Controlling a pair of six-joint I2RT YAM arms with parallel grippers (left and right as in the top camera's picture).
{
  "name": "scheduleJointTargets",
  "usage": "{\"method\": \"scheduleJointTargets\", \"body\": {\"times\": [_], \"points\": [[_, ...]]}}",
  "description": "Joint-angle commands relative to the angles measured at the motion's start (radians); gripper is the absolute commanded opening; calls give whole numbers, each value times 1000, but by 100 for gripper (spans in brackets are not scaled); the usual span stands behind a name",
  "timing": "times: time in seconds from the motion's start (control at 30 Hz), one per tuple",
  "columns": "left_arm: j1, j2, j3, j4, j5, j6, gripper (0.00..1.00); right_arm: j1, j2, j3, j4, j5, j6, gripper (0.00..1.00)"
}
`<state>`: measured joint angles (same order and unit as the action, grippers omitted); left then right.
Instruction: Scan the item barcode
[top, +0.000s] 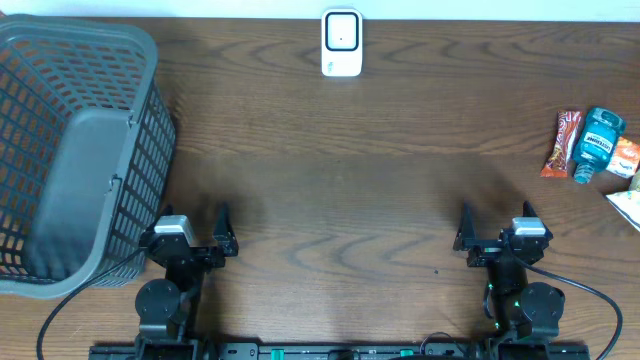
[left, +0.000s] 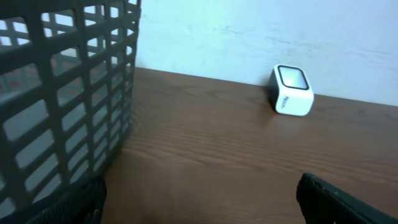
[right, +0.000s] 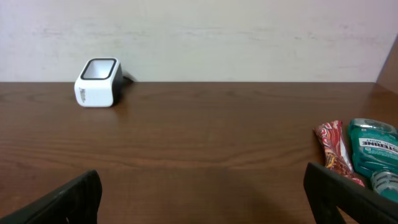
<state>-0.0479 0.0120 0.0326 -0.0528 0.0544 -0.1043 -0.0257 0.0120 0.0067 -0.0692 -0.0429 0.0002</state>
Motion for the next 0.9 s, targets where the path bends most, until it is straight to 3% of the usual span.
{"method": "scheduleJointTargets", "body": {"times": [0.0,0.1,0.87], "points": [[-4,-10,-29,-20,-24,32,98,5,-6,-1,-5,14,18,99],[-4,-10,-29,-16,39,99,98,5,-6,-1,-5,14,18,99],[-4,-11,-29,-14,-3,101,98,5,-6,-1,-5,14,18,99]]}}
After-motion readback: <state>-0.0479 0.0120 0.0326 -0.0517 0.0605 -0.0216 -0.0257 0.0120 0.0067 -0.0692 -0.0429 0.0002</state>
